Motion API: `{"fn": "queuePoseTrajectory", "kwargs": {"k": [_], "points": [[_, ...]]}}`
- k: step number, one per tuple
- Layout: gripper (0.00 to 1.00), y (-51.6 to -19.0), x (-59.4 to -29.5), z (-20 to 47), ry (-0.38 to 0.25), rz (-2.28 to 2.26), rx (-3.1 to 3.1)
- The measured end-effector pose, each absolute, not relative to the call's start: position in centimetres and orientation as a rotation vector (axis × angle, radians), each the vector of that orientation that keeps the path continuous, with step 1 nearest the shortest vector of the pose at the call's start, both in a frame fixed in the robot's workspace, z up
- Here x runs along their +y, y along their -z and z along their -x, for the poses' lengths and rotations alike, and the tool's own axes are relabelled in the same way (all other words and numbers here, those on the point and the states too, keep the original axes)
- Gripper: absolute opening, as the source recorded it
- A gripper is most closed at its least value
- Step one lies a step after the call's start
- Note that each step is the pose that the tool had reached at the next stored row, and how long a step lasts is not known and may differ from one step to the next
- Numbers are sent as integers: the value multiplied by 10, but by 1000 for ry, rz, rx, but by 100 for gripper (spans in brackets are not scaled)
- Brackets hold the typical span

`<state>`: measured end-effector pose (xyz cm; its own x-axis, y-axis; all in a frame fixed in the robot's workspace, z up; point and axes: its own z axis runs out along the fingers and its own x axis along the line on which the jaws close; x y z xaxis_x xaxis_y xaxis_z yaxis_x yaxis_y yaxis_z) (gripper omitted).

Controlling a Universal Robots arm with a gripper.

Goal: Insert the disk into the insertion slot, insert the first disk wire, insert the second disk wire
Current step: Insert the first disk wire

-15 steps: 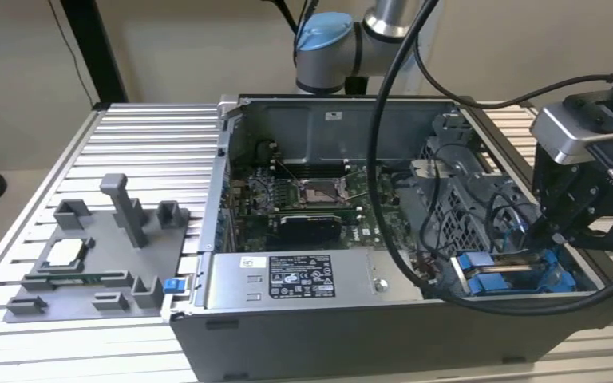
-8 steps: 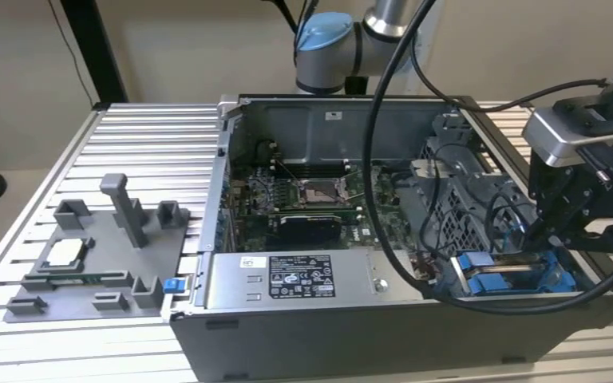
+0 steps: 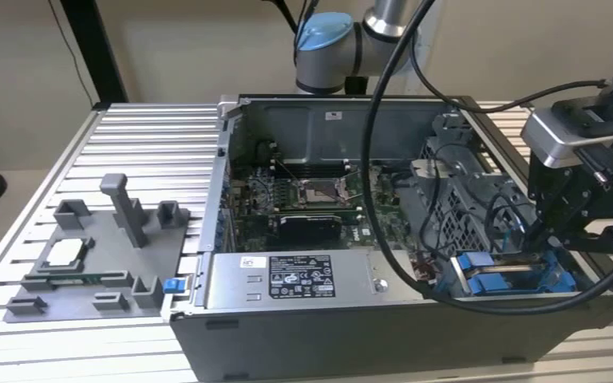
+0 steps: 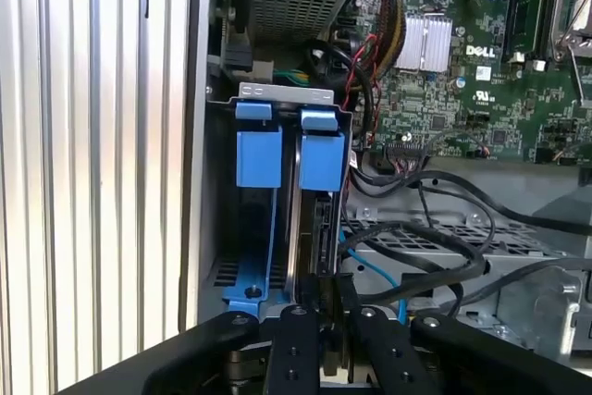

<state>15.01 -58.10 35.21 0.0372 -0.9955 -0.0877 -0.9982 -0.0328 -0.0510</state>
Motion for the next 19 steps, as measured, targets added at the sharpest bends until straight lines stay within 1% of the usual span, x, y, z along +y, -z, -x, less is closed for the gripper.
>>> {"fn": "queuePoseTrajectory", "kwargs": {"k": [19], "points": [[0, -343, -579, -149, -34, 2167, 2133]]}}
